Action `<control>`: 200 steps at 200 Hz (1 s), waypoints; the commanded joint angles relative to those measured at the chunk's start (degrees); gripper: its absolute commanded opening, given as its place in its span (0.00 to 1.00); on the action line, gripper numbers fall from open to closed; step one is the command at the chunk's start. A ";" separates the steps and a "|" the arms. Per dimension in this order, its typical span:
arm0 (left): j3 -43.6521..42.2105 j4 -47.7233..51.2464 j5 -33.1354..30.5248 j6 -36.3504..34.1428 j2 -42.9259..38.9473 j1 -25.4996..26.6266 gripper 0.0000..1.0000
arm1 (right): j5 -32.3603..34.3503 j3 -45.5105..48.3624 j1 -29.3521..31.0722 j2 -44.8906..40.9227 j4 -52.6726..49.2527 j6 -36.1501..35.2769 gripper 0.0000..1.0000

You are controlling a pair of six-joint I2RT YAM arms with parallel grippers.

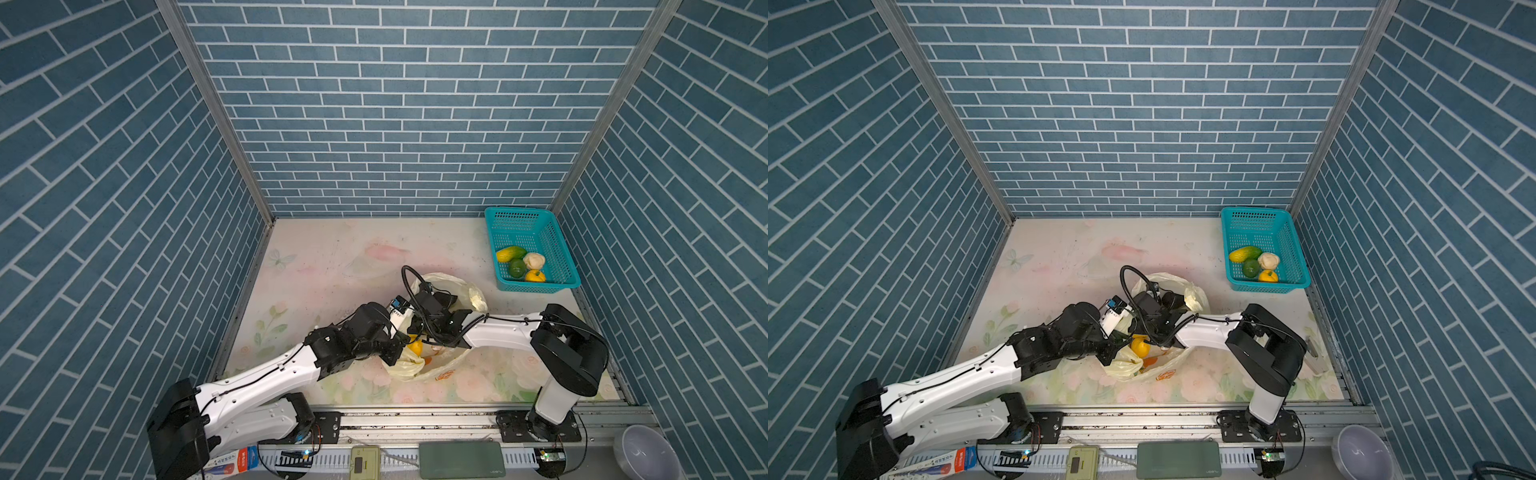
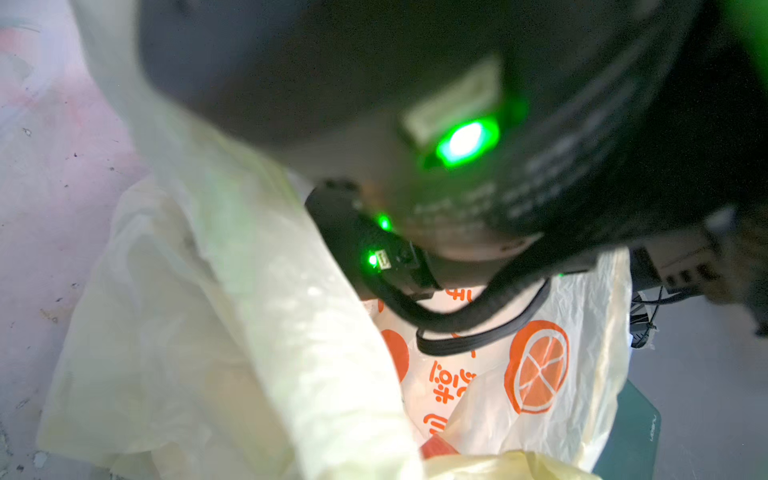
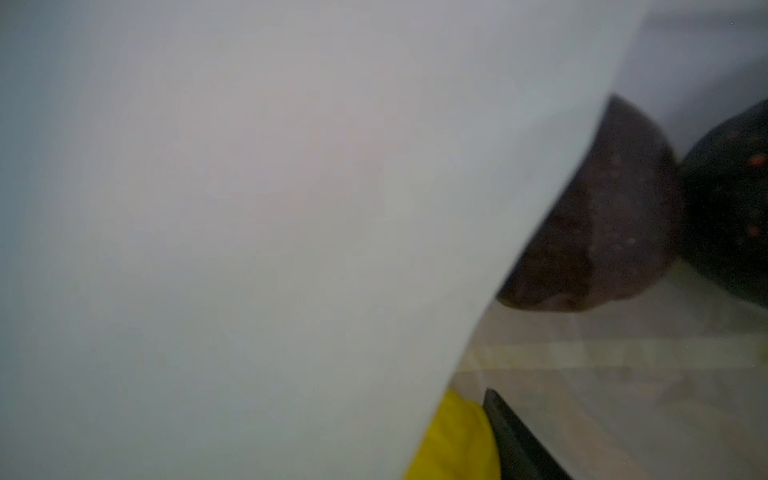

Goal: Untie the knot of the plastic bag and take out the fruit
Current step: 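Reach into the bag and grasp the yellow mango with the right gripper, then lift the yellow mango out and carry it to the teal basket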

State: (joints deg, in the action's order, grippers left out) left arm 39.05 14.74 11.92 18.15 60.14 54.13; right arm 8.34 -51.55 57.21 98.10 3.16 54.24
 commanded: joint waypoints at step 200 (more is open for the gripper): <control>2.77 0.02 -4.72 1.51 4.32 -0.30 0.00 | -1.42 -9.88 -0.21 -31.90 -35.32 -0.21 0.57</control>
State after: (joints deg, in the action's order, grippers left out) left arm 40.77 15.05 8.12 19.33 63.79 54.13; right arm 7.40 -53.58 57.08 68.20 -27.16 54.17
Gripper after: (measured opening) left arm 0.044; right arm 0.583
